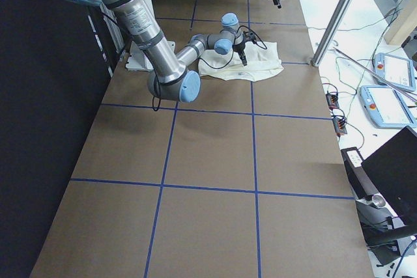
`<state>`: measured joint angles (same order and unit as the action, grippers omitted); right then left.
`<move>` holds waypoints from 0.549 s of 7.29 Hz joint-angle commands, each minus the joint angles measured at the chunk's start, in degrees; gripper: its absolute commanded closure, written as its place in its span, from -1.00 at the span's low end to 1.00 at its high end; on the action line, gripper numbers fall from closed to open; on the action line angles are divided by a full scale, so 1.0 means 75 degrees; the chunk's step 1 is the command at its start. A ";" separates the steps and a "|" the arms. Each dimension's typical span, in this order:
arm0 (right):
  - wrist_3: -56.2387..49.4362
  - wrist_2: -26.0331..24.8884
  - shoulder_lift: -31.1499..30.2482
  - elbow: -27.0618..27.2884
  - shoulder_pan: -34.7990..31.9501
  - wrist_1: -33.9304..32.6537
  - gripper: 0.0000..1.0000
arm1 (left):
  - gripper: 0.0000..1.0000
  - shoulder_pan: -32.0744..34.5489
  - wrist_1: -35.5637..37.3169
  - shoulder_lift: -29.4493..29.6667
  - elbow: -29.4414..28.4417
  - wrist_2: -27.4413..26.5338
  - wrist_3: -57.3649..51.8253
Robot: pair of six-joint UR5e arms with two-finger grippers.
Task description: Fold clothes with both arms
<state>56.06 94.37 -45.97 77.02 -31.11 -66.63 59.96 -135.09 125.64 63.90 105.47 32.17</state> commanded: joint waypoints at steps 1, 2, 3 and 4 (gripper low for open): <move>-0.0009 0.0003 -0.0035 0.0031 0.0000 0.0001 1.00 | -1.00 -0.0002 0.0000 0.0005 -0.0001 0.0000 0.0000; -0.0021 -0.0008 -0.0093 0.0043 -0.0012 0.0001 1.00 | -1.00 -0.0002 0.0000 0.0005 -0.0001 0.0000 0.0000; -0.0021 -0.0020 -0.0209 0.0182 -0.0058 -0.0045 1.00 | -1.00 -0.0002 0.0000 0.0005 -0.0001 0.0000 0.0000; -0.0033 -0.0020 -0.0570 0.0613 -0.0163 -0.0173 1.00 | -1.00 -0.0025 0.0000 0.0005 -0.0001 0.0000 0.0000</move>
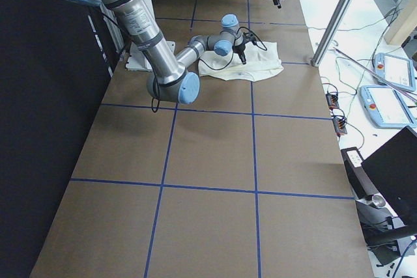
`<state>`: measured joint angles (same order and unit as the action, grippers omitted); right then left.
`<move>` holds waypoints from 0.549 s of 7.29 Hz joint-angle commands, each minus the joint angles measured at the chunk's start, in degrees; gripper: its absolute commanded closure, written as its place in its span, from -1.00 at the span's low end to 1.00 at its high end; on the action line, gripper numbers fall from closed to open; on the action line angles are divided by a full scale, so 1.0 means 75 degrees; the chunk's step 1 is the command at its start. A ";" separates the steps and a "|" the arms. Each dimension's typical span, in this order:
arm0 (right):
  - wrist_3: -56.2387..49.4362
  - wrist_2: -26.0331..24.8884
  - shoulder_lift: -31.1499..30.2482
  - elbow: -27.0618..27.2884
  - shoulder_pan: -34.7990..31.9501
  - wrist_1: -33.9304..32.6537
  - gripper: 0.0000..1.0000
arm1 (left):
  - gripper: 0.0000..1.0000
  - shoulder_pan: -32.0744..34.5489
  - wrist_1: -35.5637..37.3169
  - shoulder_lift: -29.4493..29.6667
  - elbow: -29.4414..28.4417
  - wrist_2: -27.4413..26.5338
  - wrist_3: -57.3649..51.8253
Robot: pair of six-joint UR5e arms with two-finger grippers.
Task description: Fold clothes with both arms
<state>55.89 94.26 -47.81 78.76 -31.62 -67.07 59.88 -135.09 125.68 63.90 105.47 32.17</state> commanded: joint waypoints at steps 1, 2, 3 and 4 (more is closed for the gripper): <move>-0.0034 -0.0029 -0.0804 0.1023 -0.0132 -0.0382 1.00 | -1.00 -0.0038 0.0000 0.0000 0.0000 0.0000 0.0011; -0.0011 -0.0087 -0.1145 0.1366 -0.0132 -0.0513 1.00 | -1.00 -0.0050 0.0000 0.0000 0.0012 0.0000 0.0012; -0.0011 -0.0273 -0.1206 0.1335 -0.0097 -0.0514 1.00 | -1.00 -0.0073 0.0000 0.0000 0.0000 0.0000 0.0012; -0.0011 -0.0449 -0.1207 0.1265 -0.0027 -0.0514 -0.98 | -1.00 -0.0085 0.0000 0.0000 0.0000 0.0000 0.0012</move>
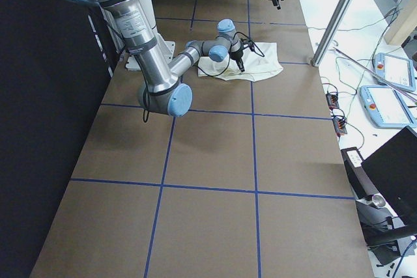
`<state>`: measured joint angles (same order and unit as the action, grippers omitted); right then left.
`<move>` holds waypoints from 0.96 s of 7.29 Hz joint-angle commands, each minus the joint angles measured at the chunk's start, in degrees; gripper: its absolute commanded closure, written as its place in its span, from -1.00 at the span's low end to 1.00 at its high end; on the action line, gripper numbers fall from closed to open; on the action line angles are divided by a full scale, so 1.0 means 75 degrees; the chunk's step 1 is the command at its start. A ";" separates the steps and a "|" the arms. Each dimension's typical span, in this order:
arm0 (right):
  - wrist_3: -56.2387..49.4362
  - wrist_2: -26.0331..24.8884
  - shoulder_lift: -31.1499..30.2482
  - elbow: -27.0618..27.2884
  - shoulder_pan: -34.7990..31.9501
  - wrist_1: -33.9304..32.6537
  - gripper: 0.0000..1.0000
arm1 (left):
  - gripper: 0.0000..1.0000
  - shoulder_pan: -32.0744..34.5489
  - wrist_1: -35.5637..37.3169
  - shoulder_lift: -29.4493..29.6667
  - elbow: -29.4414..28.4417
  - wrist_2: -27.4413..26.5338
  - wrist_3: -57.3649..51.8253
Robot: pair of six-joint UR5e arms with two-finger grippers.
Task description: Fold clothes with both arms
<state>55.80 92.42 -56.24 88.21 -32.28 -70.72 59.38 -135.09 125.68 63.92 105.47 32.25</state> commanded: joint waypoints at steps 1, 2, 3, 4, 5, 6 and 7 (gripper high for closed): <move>-0.0045 -0.0287 -0.0060 0.0005 0.0050 -0.0039 -1.00 | -1.00 -0.0019 0.0000 0.0000 -0.0003 0.0000 0.0001; -0.0080 -0.0288 0.0021 -0.0007 -0.0112 -0.0062 -1.00 | -1.00 -0.0019 0.0000 0.0000 -0.0003 0.0000 0.0001; -0.0092 -0.0276 0.0382 -0.0286 -0.0242 -0.0074 -1.00 | -1.00 -0.0065 0.0000 0.0000 0.0008 0.0000 0.0001; -0.0092 -0.0276 0.1186 -0.1182 -0.0347 -0.0121 -1.00 | -1.00 -0.0077 -0.0012 0.0000 0.0008 0.0000 0.0001; -0.0185 -0.0276 0.1832 -0.1922 -0.0522 -0.0307 -1.00 | -1.00 -0.0077 0.0000 0.0000 0.0008 0.0000 0.0001; -0.0534 -0.0276 0.2129 -0.2207 -0.0629 -0.0599 -1.00 | -1.00 -0.0089 -0.0012 -0.0012 -0.0003 0.0000 0.0001; -0.0758 -0.0276 0.2422 -0.2384 -0.0676 -0.1112 -1.00 | -1.00 -0.0089 -0.0012 -0.0012 0.0008 0.0000 0.0001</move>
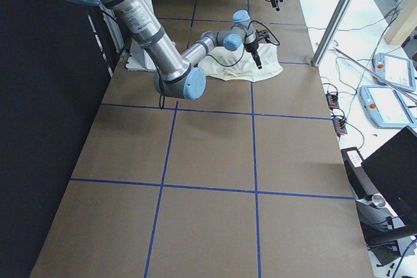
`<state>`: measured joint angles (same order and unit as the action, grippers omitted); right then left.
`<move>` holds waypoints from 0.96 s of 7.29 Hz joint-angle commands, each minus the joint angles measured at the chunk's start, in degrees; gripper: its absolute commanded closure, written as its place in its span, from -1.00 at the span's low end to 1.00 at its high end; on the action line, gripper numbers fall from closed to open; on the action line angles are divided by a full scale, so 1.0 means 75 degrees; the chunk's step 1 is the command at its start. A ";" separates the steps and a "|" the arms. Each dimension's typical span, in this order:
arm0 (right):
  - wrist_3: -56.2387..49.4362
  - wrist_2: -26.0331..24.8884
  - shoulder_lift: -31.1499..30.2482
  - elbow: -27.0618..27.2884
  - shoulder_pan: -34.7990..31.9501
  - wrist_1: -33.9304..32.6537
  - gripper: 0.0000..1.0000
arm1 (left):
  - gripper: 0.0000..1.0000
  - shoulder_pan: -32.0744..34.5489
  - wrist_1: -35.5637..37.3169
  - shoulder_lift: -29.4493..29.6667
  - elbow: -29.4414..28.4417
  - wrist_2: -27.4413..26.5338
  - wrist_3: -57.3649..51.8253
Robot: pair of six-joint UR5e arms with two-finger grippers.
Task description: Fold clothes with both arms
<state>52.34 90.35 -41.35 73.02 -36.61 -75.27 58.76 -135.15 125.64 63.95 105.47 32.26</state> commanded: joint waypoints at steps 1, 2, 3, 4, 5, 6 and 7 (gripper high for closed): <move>-0.0520 0.0000 0.0590 -0.0616 -0.0088 -0.0697 -1.00 | -1.00 -0.0030 -0.0061 -0.0110 0.0016 0.0000 0.0000; -0.0673 0.0000 0.0649 -0.0885 -0.0053 -0.0699 -1.00 | -1.00 -0.0030 -0.0189 -0.0169 0.0004 0.0000 0.0000; -0.0674 0.0000 0.0650 -0.0992 0.0029 -0.0699 -1.00 | -1.00 -0.0030 -0.0191 -0.0181 0.0004 0.0000 0.0023; -0.0674 -0.0012 0.0638 -0.1005 0.0111 -0.0710 -1.00 | -1.00 -0.0030 -0.0191 -0.0181 0.0004 0.0000 0.0093; -0.0686 -0.0058 0.0638 -0.1144 0.0146 -0.0722 -1.00 | -1.00 -0.0053 -0.0191 -0.0193 0.0004 0.0000 0.0105; -0.0744 -0.0186 0.0627 -0.1239 0.0158 -0.0722 -1.00 | -1.00 -0.0042 -0.0191 -0.0193 0.0004 0.0000 0.0106; -0.0907 -0.0396 0.0603 -0.1263 0.0170 -0.0722 -1.00 | -1.00 -0.0053 -0.0191 -0.0193 -0.0007 0.0000 0.0106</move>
<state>46.62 88.93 -36.66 64.07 -35.49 -80.66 58.43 -136.58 124.21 63.96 105.47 33.01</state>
